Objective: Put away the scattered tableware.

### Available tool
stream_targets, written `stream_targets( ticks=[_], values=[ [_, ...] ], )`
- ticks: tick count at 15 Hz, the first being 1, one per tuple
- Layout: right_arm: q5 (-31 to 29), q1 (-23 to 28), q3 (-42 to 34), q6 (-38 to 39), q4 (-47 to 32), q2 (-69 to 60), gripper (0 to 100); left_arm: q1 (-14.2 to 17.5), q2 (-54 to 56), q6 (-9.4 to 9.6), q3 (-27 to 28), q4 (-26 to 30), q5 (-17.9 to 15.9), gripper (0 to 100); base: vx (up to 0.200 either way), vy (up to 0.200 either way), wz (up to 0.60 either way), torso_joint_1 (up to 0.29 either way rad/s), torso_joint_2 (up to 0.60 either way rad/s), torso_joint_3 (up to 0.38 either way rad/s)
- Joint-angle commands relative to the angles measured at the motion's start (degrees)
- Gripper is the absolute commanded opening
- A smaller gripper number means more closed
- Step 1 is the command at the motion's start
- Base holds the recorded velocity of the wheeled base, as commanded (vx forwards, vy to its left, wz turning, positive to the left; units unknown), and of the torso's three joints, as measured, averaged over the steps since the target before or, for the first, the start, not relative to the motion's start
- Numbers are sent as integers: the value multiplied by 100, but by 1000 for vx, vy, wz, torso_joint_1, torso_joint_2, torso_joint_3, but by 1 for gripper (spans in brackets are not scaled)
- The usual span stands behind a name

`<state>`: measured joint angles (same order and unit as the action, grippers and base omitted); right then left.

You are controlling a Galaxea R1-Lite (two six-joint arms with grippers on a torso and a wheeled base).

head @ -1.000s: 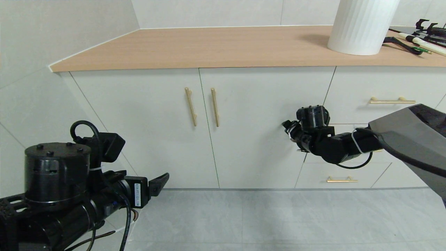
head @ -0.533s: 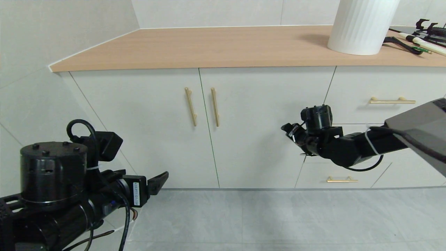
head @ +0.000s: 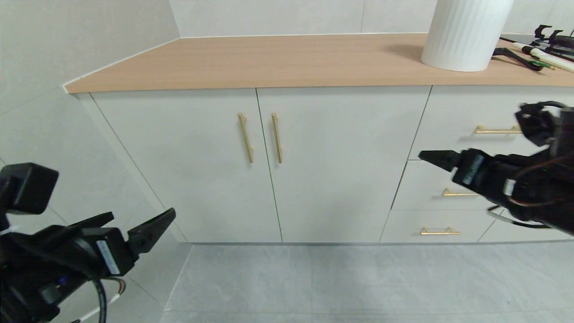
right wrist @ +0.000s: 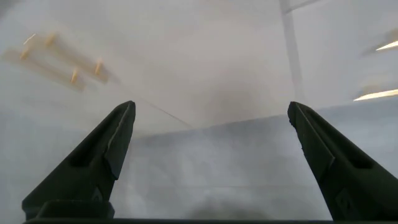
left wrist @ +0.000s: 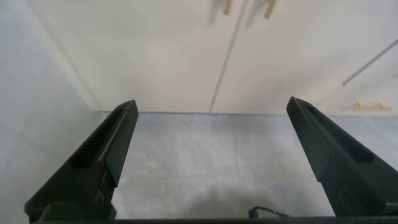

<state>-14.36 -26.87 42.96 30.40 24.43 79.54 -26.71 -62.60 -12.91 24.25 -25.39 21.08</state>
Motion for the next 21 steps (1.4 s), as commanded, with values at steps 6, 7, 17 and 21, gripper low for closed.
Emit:
stream_targets(
  ticks=[6,7,17,21],
  values=[
    [-208,1228,-2468,-2179,-1924,-6284,100,526,3720,34,-623,2636,107,100,0,0,0,0,0,0],
    [-234,1491,-2371,-2970,-2469,-7102,100,816,4370,43,-544,3216,107,100,0,0,0,0,0,0],
    [-1807,2731,-3487,-3401,-2258,-7946,100,2741,6198,368,-1124,4077,432,100,0,0,0,0,0,0],
    [-928,2731,-4296,-3313,-1924,-7946,100,2715,6260,922,-1853,3532,177,100,0,0,0,0,0,0]
  ],
)
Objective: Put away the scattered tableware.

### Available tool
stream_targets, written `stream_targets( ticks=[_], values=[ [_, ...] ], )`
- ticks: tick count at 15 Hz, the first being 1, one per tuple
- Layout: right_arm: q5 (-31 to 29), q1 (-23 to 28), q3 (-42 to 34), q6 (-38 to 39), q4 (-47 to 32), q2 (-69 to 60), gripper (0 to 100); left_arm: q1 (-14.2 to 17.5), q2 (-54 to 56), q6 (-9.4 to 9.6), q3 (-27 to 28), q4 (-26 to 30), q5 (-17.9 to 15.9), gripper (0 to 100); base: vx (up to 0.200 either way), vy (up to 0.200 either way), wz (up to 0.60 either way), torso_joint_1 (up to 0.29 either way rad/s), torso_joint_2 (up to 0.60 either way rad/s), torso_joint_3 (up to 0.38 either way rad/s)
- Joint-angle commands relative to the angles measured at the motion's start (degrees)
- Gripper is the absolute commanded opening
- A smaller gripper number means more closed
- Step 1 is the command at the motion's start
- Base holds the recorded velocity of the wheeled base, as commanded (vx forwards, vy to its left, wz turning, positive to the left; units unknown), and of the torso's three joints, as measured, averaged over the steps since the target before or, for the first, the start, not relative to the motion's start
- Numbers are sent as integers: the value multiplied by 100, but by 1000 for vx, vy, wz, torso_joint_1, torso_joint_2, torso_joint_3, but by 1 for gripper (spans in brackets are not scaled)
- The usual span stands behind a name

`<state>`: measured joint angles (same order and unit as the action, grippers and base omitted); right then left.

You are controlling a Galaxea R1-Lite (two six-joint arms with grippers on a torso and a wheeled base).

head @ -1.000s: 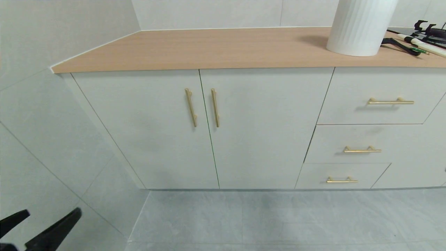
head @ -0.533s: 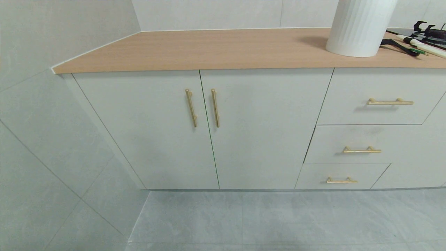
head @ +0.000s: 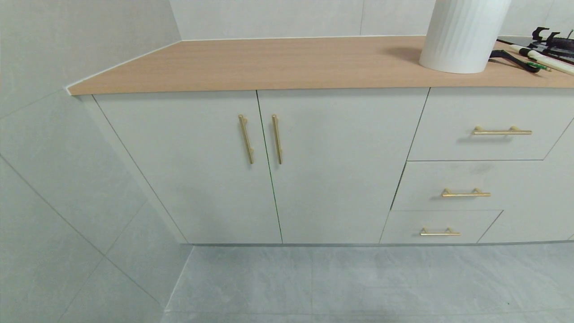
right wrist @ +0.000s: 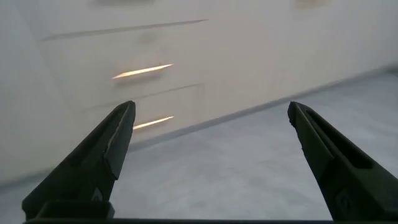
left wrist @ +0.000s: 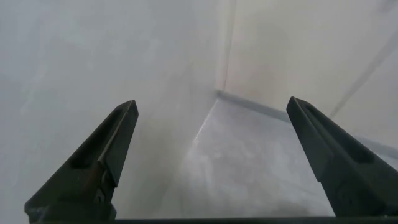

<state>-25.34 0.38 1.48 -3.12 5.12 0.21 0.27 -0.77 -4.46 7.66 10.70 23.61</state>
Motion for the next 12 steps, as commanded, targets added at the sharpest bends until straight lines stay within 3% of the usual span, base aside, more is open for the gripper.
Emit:
stream_targets(
  ticks=[1,3,5,9,12],
  values=[
    [548,6,-148,128,-178,-12,100,17,77,235,-335,-376,-568,100,0,0,0,0,0,0],
    [917,-3,-148,136,-240,-12,100,17,77,499,-423,-569,-1641,100,0,0,0,0,0,0],
    [1497,-20,-148,128,-231,-12,100,17,77,552,-476,-684,-2405,100,0,0,0,0,0,0],
    [1708,-20,-148,145,-231,-12,100,17,77,631,-484,-719,-2792,100,0,0,0,0,0,0],
    [2578,-29,-139,136,-556,-12,100,8,77,622,-484,-728,-2783,100,0,0,0,0,0,0]
  ],
)
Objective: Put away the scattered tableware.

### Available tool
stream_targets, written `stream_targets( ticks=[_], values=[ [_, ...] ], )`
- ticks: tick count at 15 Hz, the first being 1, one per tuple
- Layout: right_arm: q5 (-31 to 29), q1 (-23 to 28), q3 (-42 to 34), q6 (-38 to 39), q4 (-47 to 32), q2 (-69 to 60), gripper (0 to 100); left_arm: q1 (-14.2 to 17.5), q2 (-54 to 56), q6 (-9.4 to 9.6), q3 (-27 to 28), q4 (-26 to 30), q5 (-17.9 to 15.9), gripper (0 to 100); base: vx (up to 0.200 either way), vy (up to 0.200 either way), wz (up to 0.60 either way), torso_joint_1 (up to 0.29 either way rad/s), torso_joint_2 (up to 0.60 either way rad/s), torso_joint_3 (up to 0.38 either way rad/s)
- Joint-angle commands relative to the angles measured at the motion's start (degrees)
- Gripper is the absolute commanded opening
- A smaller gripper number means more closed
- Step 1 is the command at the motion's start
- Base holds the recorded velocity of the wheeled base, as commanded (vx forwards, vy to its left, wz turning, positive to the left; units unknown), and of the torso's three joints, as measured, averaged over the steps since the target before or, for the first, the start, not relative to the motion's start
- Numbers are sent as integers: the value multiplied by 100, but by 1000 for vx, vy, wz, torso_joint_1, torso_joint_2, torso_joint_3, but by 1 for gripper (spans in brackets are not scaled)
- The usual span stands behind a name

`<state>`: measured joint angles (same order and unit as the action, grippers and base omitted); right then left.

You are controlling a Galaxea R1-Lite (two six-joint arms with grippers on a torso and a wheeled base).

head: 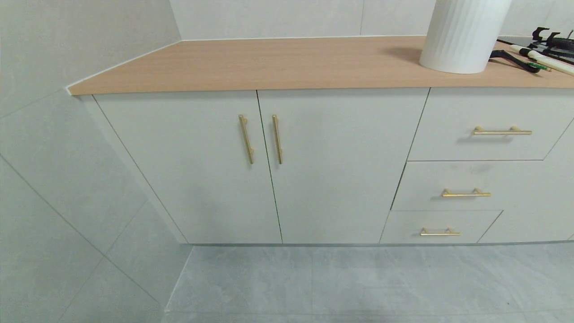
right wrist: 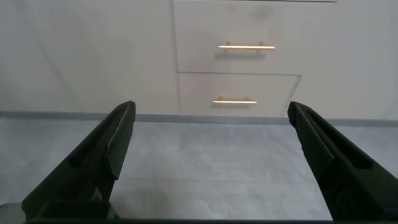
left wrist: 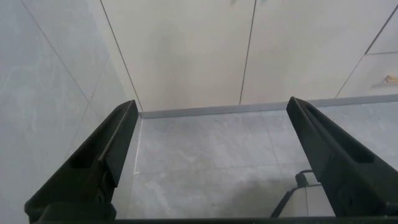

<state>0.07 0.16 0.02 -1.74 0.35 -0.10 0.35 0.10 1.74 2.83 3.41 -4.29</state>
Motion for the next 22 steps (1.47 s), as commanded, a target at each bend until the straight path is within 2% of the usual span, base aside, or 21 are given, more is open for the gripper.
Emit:
stream_targets(
  ticks=[1,10,12,13,14,15,16,17,18,19,20,22],
  values=[
    [28,-7,-2,16,-35,19,100,0,-10,-42,-2,1,7,100,0,0,0,0,0,0],
    [-7,-7,-2,192,-35,10,100,9,-10,-25,-2,-7,7,100,0,0,0,0,0,0],
    [-7,-7,-2,192,-35,19,100,9,-10,-7,-54,-86,429,100,0,0,0,0,0,0],
    [-16,-7,-2,192,-35,10,100,0,-10,-51,-133,-289,851,100,0,0,0,0,0,0],
    [-16,-7,-2,201,-27,10,100,-9,-10,-201,-142,-280,675,100,0,0,0,0,0,0],
    [-25,-7,-2,201,-27,10,100,-18,-10,-174,-221,-315,447,100,0,0,0,0,0,0],
    [-25,-7,-2,192,-27,10,100,-18,-19,81,-283,-324,332,100,0,0,0,0,0,0],
    [-25,-7,-2,192,-27,19,100,-18,-10,502,-274,-315,271,100,0,0,0,0,0,0],
    [-25,-7,-2,192,-27,19,100,-18,-10,397,-283,-315,227,100,0,0,0,0,0,0],
    [-25,-7,-2,201,-27,19,100,-18,-10,133,-283,-315,227,100,0,0,0,0,0,0],
    [-25,-7,-2,201,-27,10,100,-18,-10,-42,-274,-324,227,100,0,0,0,0,0,0],
    [-25,-7,-2,201,-27,10,100,-18,-10,-69,-274,-324,227,100,0,0,0,0,0,0]
  ],
)
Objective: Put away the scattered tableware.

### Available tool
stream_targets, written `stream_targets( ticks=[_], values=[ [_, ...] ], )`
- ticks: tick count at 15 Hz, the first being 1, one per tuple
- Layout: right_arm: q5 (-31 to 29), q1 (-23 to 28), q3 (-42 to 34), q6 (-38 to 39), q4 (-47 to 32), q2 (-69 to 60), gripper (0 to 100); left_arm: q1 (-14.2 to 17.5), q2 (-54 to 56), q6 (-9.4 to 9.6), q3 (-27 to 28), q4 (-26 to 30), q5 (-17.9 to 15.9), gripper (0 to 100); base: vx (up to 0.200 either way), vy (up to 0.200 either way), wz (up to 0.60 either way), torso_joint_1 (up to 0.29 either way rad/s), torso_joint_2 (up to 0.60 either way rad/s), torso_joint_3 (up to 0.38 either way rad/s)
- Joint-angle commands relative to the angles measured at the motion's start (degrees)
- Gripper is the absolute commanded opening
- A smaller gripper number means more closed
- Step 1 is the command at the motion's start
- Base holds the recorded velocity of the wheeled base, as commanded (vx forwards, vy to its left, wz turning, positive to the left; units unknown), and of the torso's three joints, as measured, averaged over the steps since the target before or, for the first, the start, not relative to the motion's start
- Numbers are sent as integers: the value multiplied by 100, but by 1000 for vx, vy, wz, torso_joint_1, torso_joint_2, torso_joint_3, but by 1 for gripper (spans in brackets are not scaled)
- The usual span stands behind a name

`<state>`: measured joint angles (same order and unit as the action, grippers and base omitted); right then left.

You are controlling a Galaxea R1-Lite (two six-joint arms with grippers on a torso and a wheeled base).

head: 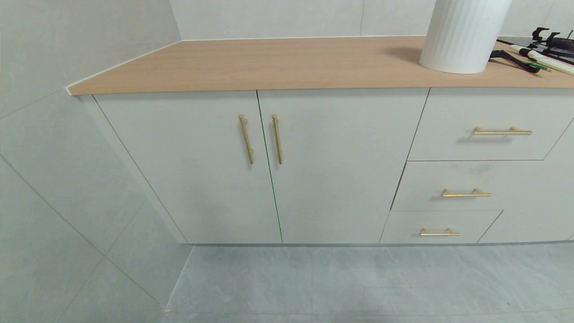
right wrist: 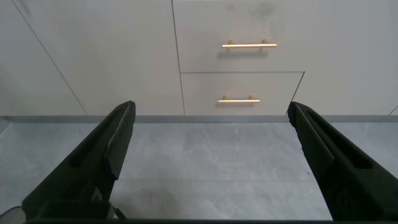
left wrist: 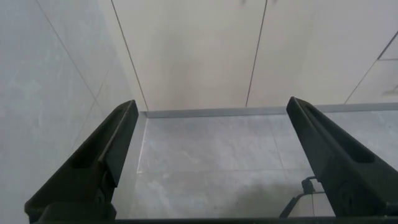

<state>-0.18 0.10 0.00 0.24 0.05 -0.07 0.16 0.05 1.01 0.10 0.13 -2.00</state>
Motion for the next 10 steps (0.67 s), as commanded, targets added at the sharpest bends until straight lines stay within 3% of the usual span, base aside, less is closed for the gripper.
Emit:
stream_targets(
  ticks=[1,5,10],
  values=[
    [1,-1,0,2,4,7,100,2,-5,-5,-1,4,-2,100,0,0,0,0,0,0],
    [1,-1,0,2,4,16,100,2,-5,4,-1,-5,-2,100,0,0,0,0,0,0],
    [1,-1,0,2,4,7,100,2,-5,4,-1,-5,-2,100,0,-200,0,3,0,3]
  ],
)
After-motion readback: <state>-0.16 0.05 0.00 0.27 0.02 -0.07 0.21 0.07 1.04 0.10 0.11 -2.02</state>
